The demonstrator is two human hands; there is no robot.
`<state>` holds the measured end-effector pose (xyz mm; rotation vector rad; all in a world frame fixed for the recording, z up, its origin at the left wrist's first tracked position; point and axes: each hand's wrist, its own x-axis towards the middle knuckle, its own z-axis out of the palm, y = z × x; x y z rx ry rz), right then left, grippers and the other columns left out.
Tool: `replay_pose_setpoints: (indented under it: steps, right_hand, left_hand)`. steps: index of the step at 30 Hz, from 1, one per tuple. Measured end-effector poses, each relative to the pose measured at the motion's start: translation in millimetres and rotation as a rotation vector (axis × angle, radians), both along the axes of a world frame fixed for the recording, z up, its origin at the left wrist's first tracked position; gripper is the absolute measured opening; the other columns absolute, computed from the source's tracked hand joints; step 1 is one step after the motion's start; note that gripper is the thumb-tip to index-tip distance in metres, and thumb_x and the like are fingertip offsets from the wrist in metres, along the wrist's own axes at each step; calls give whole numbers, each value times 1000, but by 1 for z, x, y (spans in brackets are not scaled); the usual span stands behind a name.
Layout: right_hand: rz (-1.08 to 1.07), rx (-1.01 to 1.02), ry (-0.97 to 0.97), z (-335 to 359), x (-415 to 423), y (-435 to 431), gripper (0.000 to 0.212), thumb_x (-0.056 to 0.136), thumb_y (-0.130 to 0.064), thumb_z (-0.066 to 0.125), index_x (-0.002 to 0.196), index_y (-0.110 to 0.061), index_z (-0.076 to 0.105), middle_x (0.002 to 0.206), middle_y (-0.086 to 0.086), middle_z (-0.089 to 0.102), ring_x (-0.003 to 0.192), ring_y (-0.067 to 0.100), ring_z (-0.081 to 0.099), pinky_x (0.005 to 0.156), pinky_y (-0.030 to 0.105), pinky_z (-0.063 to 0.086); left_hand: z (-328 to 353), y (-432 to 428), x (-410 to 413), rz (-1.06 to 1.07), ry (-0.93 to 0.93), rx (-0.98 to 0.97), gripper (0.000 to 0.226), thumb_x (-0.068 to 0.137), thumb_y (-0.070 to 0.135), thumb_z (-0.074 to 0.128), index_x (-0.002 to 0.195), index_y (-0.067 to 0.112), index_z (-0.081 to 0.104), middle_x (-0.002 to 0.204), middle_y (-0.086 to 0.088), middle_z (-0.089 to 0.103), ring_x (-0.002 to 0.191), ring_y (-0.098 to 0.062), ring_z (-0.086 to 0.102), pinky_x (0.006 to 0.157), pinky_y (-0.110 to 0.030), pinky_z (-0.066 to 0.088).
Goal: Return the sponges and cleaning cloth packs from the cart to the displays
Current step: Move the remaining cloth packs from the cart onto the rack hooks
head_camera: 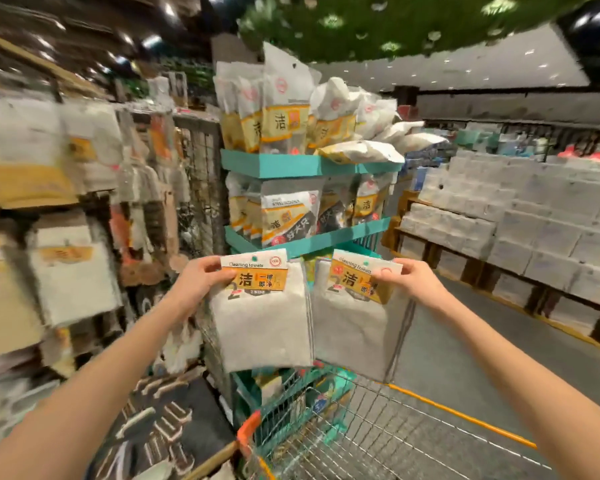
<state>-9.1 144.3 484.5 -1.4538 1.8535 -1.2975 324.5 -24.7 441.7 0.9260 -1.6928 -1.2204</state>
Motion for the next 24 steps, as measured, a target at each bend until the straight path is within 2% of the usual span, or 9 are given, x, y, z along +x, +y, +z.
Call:
replay_pose_setpoints:
  steps: [2, 4, 7, 9, 11, 15, 19, 21, 24]
  right_hand:
    - [60, -3, -32, 2, 42, -32, 26, 82, -17, 71, 103, -3, 68, 98, 8, 71, 86, 16, 65, 79, 27, 53]
    - [127, 2, -51, 1, 85, -62, 22, 80, -15, 73, 99, -5, 69, 99, 12, 72, 84, 17, 66, 83, 34, 54]
    - [239, 21, -57, -4, 151, -108, 15, 80, -17, 73, 94, -12, 69, 95, 10, 73, 75, 14, 70, 73, 28, 57]
    - [296, 31, -43, -10, 195, -141, 15, 80, -21, 74, 91, -13, 69, 94, 9, 74, 83, 22, 71, 79, 37, 56]
    - [330, 47, -37, -16, 237, -172, 21, 80, -25, 74, 94, -11, 69, 93, 6, 75, 84, 21, 71, 82, 38, 55]
    - [385, 81, -60, -27, 307, -220, 26, 82, -22, 72, 101, -7, 68, 89, 4, 75, 78, 16, 71, 78, 33, 57]
    - [426, 82, -51, -37, 356, -255, 20, 84, -23, 70, 101, -13, 68, 93, 3, 74, 82, 14, 70, 71, 25, 53]
    - [424, 78, -38, -43, 368, -271, 26, 84, -25, 70, 106, -12, 68, 96, 3, 73, 89, 17, 70, 77, 29, 54]
    - [423, 87, -26, -49, 379, -296, 24, 82, -27, 71, 102, -12, 69, 94, 1, 74, 89, 17, 70, 86, 39, 55]
  left_hand:
    - [8, -1, 48, 70, 11, 0, 20, 85, 7, 66, 105, 13, 68, 93, 2, 75, 87, -10, 70, 72, -15, 53]
    - [9, -6, 94, 131, 37, 22, 18, 86, 5, 65, 102, 14, 67, 86, 5, 75, 82, -8, 71, 67, -13, 53]
    - [4, -15, 159, 233, 44, 43, 17, 86, 4, 64, 97, 16, 68, 83, 6, 75, 76, -5, 71, 62, -11, 52]
    - [0, -25, 205, 289, 41, 49, 18, 85, 2, 64, 97, 15, 69, 85, 4, 75, 76, -7, 71, 63, -13, 53]
    - [-2, -37, 248, 322, 19, 47, 19, 84, 0, 64, 96, 14, 69, 83, 3, 76, 76, -10, 71, 63, -14, 53]
    - [-6, -65, 318, 366, -17, 48, 14, 86, 4, 64, 96, 14, 68, 83, 3, 76, 78, -11, 72, 65, -17, 53]
    - [-16, -94, 367, 407, -60, 43, 14, 87, 4, 63, 97, 11, 69, 87, 0, 76, 83, -15, 70, 74, -23, 53]
    - [-23, -108, 379, 438, -77, 54, 11, 87, 3, 63, 93, 10, 69, 89, -4, 74, 83, -18, 69, 76, -27, 55]
    - [-36, -134, 391, 465, -91, 64, 13, 85, 1, 64, 96, 7, 70, 94, -9, 73, 89, -24, 69, 83, -37, 55]
